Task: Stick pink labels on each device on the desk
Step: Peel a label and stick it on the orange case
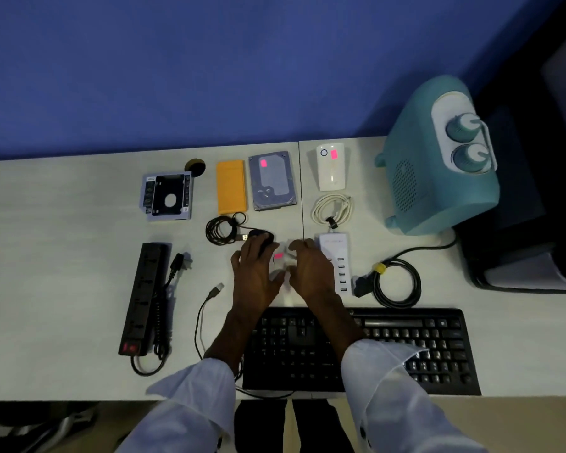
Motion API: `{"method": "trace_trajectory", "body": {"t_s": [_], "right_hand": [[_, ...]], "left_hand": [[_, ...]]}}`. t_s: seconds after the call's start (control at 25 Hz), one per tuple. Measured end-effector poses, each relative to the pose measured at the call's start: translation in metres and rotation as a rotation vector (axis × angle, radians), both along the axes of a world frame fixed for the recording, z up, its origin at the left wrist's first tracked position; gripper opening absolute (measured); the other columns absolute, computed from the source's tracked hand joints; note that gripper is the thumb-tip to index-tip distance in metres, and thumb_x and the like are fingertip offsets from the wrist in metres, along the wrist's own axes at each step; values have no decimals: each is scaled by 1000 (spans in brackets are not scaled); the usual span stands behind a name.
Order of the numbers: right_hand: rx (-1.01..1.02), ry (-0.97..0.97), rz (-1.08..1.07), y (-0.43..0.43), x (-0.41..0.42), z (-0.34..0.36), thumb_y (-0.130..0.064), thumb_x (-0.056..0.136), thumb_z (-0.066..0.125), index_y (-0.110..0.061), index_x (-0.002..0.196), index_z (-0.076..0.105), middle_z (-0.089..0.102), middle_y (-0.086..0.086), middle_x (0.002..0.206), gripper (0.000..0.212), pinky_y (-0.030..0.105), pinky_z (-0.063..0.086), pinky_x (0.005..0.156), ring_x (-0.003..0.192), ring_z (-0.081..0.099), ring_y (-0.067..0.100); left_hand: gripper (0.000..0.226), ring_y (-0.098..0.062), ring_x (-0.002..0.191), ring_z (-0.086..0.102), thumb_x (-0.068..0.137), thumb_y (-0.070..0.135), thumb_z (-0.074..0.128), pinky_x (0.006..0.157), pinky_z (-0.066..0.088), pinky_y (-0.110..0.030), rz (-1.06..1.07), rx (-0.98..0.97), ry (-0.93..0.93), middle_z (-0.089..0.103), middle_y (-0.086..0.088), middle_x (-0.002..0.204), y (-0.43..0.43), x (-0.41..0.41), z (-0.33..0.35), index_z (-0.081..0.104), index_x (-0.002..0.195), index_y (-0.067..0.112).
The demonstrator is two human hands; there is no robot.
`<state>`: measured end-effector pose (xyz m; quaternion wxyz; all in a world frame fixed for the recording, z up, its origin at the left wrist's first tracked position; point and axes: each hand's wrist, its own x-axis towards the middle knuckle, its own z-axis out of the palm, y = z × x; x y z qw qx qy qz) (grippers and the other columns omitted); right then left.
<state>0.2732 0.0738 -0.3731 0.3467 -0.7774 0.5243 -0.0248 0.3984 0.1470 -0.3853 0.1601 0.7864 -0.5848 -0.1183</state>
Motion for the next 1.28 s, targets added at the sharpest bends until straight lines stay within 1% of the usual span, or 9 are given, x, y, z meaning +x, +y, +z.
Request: {"method": "trace_trajectory", "body": {"t_s": [0.16,0.32,0.4,0.48,0.56,0.64,0.84,1.04,1.28], "right_hand": [[13,-221,-165,5,-7,-4,-14,76,77,-12,103,71,64,8,106,28,28,47,82,101,63,24],[70,-347,-242,-1,-8,5,-14,81,76,-17,104,70,70,-2,102,23,20,48,83,93,61,11],[150,-432,-270,-5,-9,10,-9,84,75,-21,101,67,67,-12,102,22,9,49,81,95,61,8],[92,-430,-305,-5,-8,11,-13,82,77,-21,107,63,64,-12,106,30,16,52,82,96,60,8],[-64,-369,-323,-3,-7,12,-19,78,79,-22,113,59,61,-6,112,40,26,53,79,93,57,7],[-164,-385,-294,-1,-5,13,-21,77,80,-21,106,59,59,-4,109,36,29,54,72,90,59,10],[-177,-467,-258,6,-2,11,-16,77,80,-22,98,66,61,-6,106,25,34,59,73,91,64,10],[-176,-481,-236,2,0,8,-31,84,76,-22,101,68,63,-2,107,21,29,58,71,87,65,14],[-158,-550,-276,4,-1,2,-25,87,74,-23,102,71,68,0,104,15,31,56,82,91,63,10]], "left_hand": [[52,-20,133,43,74,38,72,99,32,-40,48,-42,55,54,4,136,-5,0,5,60,123,25],[24,-15,97,64,81,32,68,85,47,-44,139,-150,215,70,10,100,-12,1,17,66,105,30],[13,-14,85,67,85,33,66,78,50,-45,158,-166,267,73,9,87,-13,2,18,69,97,30],[12,-11,79,68,85,35,66,76,52,-45,180,-159,326,73,9,81,-13,1,18,70,95,29],[13,-5,76,69,84,34,68,75,55,-38,202,-167,396,74,8,80,-15,1,17,72,94,25],[14,-5,77,69,83,31,71,75,56,-31,211,-179,449,75,6,84,-17,1,17,73,94,21],[14,-12,86,70,87,23,68,79,55,-25,174,-199,421,75,1,96,-22,4,18,75,97,16],[18,8,77,66,82,22,75,70,44,-4,257,-169,574,73,6,90,-25,7,20,72,93,8],[23,-5,89,70,81,8,74,86,53,-17,224,-130,726,75,-8,99,-21,8,19,73,104,5]]}}
